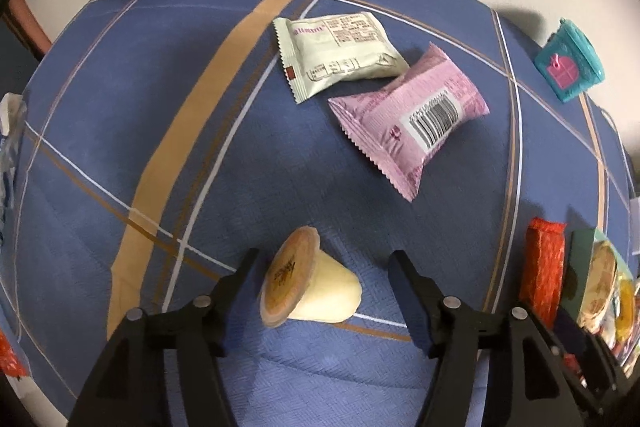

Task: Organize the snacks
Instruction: 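Carry the pudding with the left tool while the right tool carries the red pack over the tray, then release the pudding into the tray with the left tool while the right tool releases the red pack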

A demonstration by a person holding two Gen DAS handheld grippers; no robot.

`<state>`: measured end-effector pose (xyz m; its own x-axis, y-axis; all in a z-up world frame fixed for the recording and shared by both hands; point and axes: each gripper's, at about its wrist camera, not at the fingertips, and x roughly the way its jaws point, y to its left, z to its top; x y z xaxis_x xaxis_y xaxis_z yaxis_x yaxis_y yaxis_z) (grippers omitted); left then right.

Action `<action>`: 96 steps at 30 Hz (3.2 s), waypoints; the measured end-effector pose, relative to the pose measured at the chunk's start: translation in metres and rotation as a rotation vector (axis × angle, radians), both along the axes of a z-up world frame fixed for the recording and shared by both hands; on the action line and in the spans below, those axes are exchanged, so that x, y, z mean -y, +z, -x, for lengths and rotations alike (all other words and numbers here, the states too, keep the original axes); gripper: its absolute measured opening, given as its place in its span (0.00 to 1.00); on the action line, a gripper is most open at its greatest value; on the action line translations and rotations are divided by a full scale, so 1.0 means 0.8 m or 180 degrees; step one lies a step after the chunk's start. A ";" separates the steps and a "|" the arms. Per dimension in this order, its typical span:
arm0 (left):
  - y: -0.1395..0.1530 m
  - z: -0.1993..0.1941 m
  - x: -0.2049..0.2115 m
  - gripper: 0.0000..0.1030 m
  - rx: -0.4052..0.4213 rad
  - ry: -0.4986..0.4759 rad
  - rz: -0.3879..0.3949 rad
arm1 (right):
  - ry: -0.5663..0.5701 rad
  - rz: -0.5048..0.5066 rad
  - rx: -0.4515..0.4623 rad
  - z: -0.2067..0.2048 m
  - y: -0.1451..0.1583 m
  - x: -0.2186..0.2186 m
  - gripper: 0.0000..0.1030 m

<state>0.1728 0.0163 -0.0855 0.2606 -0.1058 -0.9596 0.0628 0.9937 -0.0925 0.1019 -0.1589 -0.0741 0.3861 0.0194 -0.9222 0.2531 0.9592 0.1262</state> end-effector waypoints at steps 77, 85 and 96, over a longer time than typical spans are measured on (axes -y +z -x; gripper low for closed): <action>0.074 0.232 0.270 0.44 0.0224 -0.1534 -0.0079 | -0.1231 -0.0131 -0.0109 0.222 0.067 0.213 0.49; 0.094 0.225 0.260 0.56 0.0354 -0.1448 -0.0070 | -0.1184 -0.0102 0.0052 0.221 0.089 0.208 0.50; 0.101 0.206 0.234 0.75 0.0485 -0.1100 -0.0181 | -0.1095 -0.0090 0.0043 0.213 0.089 0.204 0.76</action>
